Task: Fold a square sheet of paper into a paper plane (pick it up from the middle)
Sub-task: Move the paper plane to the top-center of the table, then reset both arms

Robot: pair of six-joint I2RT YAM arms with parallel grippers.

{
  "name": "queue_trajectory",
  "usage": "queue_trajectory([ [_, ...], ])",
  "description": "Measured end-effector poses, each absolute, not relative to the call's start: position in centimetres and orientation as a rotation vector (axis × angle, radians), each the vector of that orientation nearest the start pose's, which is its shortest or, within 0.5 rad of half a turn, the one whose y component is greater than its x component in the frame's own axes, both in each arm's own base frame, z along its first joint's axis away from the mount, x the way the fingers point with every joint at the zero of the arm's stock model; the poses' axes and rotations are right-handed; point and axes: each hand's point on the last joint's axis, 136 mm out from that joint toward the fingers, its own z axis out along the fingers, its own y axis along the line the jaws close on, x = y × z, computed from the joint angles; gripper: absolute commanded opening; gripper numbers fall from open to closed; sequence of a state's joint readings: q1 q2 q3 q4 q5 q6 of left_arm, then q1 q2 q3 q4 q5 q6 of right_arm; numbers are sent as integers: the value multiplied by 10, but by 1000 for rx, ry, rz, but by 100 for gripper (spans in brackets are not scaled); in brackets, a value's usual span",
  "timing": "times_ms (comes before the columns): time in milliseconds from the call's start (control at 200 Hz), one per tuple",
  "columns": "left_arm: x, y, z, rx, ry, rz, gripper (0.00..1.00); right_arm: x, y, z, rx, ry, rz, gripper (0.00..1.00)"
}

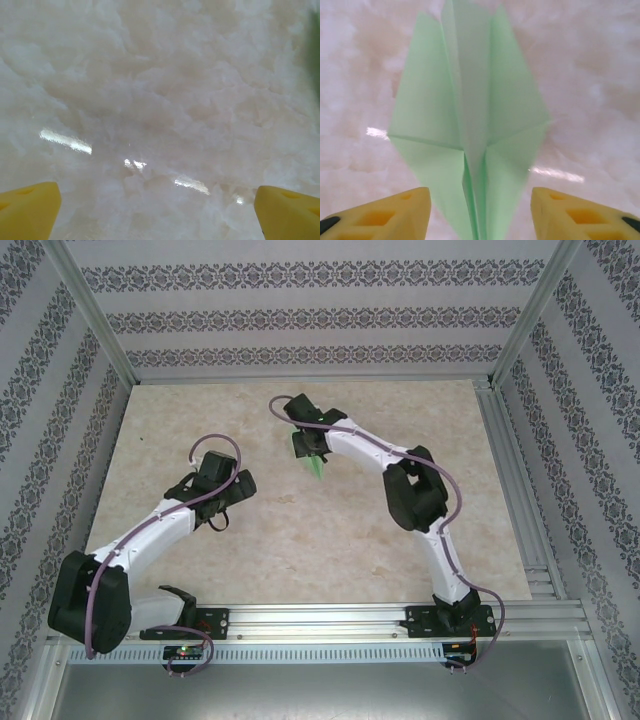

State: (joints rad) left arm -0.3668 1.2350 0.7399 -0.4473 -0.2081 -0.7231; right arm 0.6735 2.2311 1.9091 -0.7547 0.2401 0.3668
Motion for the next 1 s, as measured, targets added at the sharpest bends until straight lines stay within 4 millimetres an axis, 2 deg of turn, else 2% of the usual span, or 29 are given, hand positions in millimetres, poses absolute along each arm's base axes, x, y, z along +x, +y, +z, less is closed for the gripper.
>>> queue_trajectory([
  [105, 320, -78, 123, -502, 2384, -171, 100, 445, 293, 143, -274, 2484, 67, 84],
  [210, 326, -67, 144, -483, 2310, -109, 100, 433, 262, 194, -203, 2366, 72, 94],
  [290, 331, -55, 157, -472, 2247, -40, 100, 426, 226, 222, -129, 2272, 47, 98],
  [385, 340, -36, 174, -477, 2150, 40, 100, 417, 171, 235, -31, 2185, -29, 98],
  [495, 346, -11, 177, -495, 2077, 136, 100, 404, 105, 229, 91, 2115, -147, 98],
  [624, 344, 17, 163, -506, 2058, 249, 100, 382, 25, 211, 270, 2055, -297, 98],
  [724, 339, 36, 148, -508, 2059, 309, 100, 364, -21, 190, 362, 2010, -388, 98],
  [764, 337, 43, 142, -512, 2057, 319, 100, 358, -30, 180, 369, 1990, -412, 98],
  [894, 329, 64, 119, -527, 2055, 323, 100, 346, -42, 136, 334, 2017, -456, 98],
  [999, 326, 66, 106, -476, 2042, 296, 100, 353, -44, 122, 302, 2012, -476, 98],
])
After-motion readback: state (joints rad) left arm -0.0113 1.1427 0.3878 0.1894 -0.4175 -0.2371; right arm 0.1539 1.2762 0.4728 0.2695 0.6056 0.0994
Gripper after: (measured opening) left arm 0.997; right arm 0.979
